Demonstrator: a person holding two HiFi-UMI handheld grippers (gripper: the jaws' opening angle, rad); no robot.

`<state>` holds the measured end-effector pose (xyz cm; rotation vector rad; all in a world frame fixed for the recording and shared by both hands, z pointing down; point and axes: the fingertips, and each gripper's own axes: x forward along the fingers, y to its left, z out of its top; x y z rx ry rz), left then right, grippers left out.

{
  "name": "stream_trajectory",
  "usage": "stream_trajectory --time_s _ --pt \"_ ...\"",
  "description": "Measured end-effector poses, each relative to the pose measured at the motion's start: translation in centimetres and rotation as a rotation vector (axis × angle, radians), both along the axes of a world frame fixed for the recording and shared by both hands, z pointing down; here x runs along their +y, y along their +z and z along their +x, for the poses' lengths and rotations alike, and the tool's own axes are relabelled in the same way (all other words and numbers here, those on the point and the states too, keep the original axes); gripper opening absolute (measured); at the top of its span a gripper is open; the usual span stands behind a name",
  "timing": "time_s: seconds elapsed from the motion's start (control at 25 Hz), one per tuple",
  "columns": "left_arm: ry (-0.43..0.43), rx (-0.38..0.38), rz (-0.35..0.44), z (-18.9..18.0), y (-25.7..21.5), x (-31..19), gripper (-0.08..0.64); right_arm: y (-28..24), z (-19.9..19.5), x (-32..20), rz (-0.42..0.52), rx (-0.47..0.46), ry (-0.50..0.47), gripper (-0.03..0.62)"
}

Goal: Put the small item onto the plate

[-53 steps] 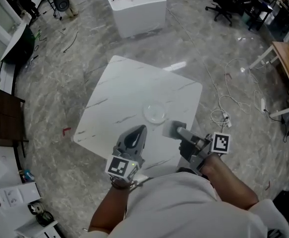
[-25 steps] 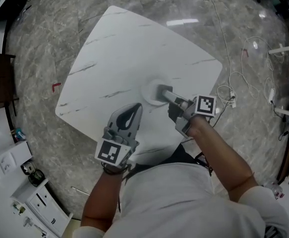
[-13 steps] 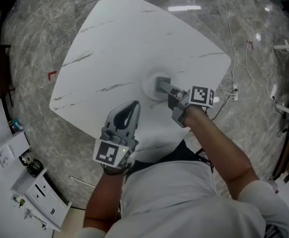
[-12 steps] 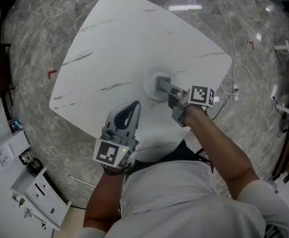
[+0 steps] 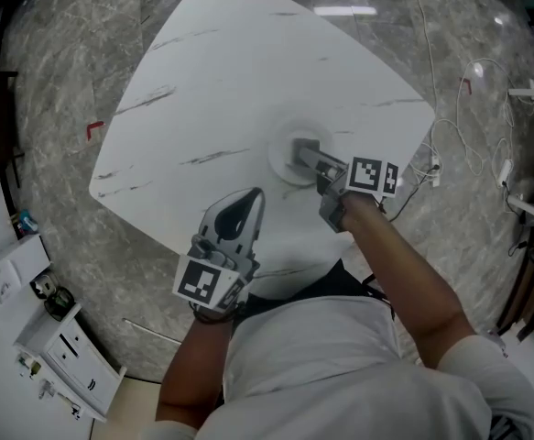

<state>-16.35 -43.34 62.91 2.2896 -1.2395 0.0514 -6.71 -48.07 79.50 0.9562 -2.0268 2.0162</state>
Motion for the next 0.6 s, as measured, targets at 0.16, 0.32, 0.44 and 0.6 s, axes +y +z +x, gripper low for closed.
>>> stream_trajectory --time_s 0.16,0.32,0.44,0.6 --pt "0.009 0.015 0.001 -0.1 -0.3 0.4 0.005 0.0 -0.3 0.3 0.004 0.079 -0.047 0.147" --pt "0.009 0.02 0.001 -0.3 -0.6 0.7 0.005 -0.3 -0.4 0.6 0.03 0.184 -0.1 0.197" --pt "0.007 0.022 0.003 -0.5 -0.8 1.0 0.005 0.1 0.5 0.7 0.029 0.268 -0.107 0.229" --pt "-0.001 0.025 0.019 -1.1 -1.5 1.6 0.005 -0.1 1.8 1.0 0.022 0.309 -0.088 0.238"
